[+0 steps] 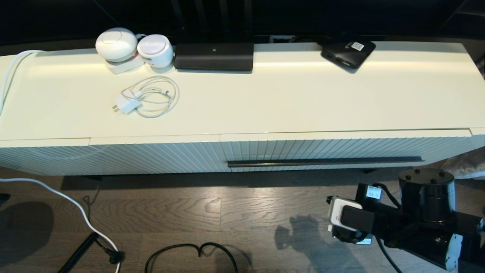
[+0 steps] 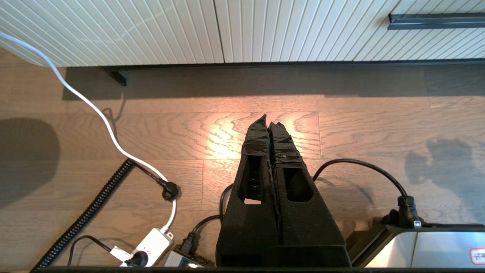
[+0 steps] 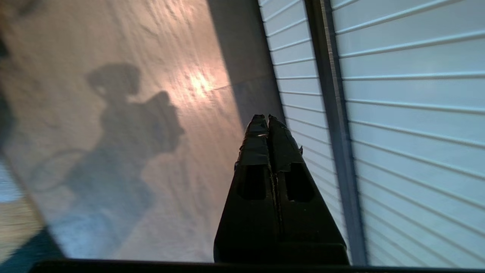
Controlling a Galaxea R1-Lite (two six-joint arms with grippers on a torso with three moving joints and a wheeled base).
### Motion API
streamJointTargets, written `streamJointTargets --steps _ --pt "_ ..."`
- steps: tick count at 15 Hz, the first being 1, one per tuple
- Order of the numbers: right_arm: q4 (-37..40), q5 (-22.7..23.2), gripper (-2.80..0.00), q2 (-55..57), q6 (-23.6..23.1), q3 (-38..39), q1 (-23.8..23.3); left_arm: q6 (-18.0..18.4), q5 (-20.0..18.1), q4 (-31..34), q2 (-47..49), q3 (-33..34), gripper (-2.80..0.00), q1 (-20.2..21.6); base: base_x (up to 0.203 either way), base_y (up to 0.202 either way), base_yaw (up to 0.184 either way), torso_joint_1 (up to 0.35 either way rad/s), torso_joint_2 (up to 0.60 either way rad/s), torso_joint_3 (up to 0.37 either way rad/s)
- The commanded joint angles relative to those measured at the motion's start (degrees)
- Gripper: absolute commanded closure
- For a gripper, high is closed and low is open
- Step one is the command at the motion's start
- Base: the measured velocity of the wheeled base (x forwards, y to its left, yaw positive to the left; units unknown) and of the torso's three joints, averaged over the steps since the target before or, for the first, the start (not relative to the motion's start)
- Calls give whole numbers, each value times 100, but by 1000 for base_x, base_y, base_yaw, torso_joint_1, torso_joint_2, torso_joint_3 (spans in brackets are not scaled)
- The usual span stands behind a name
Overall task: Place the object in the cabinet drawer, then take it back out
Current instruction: Open the drawer
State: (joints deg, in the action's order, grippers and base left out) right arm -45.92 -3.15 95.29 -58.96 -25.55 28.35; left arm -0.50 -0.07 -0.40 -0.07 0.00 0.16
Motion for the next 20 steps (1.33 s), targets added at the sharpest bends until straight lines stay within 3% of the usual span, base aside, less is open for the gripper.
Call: streamJointTargets --steps 1,2,7,14,17,20 --pt "-251 -37 0 333 -406 -29 -136 -3 -1 -4 -10 0 0 -7 0 0 0 0 0 0" --pt "-327 -24 -280 369 -521 -52 -181 -3 -1 -4 -10 0 0 -7 0 0 0 0 0 0" --pt "-932 220 -280 745 -634 -125 -277 4 -1 -4 -10 0 0 -7 0 0 0 0 0 0" --pt "-972 557 -280 1056 -677 -110 -405 -3 -1 -4 -10 0 0 2 0 0 0 0 0 0" --pt "-981 648 -280 1086 -818 -149 -496 -3 -1 -4 -10 0 0 -7 0 0 0 0 0 0" --pt "-975 917 -280 1165 -1353 -400 -811 -3 -1 -4 -10 0 0 2 0 0 0 0 0 0"
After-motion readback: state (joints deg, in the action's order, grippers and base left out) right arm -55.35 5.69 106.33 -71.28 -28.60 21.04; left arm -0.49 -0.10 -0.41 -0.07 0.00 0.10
